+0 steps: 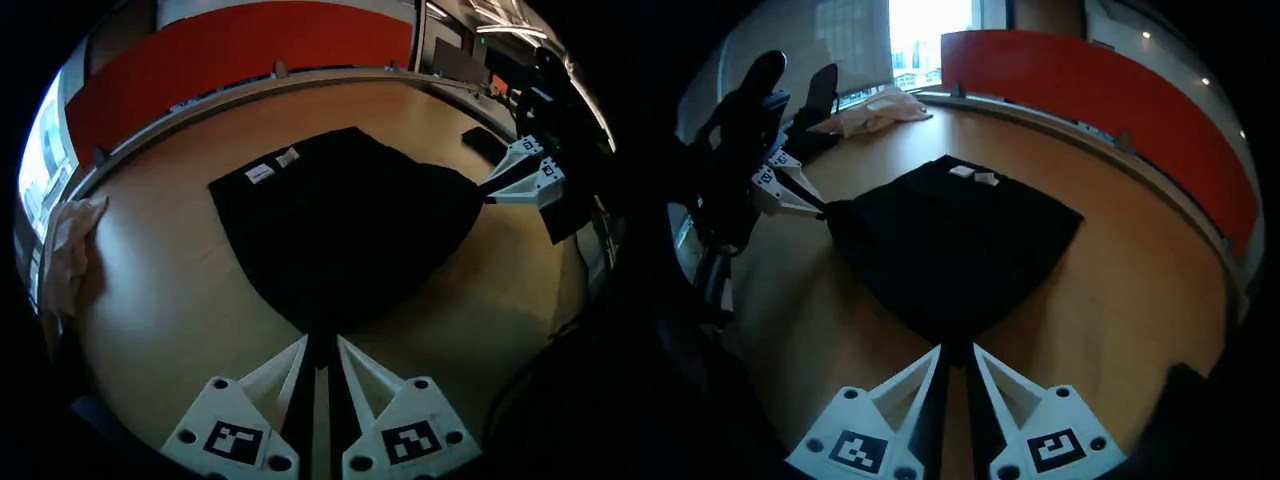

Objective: Fold towel

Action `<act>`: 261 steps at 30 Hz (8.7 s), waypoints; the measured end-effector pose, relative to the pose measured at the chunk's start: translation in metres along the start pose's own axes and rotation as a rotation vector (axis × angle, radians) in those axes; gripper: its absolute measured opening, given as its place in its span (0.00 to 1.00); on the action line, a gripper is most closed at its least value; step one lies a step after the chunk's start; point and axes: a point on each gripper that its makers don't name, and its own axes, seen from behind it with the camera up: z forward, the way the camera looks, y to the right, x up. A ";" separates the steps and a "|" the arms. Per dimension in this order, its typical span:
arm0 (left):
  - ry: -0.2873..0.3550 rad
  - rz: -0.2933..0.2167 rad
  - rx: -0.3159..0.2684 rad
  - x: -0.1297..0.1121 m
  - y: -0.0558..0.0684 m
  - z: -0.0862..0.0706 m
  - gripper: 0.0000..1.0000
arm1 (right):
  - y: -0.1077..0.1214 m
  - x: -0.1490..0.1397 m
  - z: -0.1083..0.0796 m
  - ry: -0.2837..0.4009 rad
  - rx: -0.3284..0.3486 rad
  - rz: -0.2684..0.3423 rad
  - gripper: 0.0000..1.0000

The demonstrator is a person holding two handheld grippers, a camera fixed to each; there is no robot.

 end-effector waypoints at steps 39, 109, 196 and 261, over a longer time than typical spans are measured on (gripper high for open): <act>0.018 -0.038 -0.044 0.030 0.034 -0.094 0.09 | -0.029 0.034 -0.096 0.042 0.005 -0.007 0.14; -0.072 -0.031 -0.007 0.057 -0.017 0.012 0.13 | 0.054 0.047 -0.006 -0.054 -0.029 -0.003 0.14; -0.022 -0.057 0.157 0.057 -0.067 0.020 0.96 | 0.094 0.030 0.017 -0.059 -0.196 0.097 0.94; 0.069 -0.331 0.347 -0.055 -0.048 -0.089 0.96 | 0.038 -0.006 0.007 -0.105 0.010 -0.066 0.81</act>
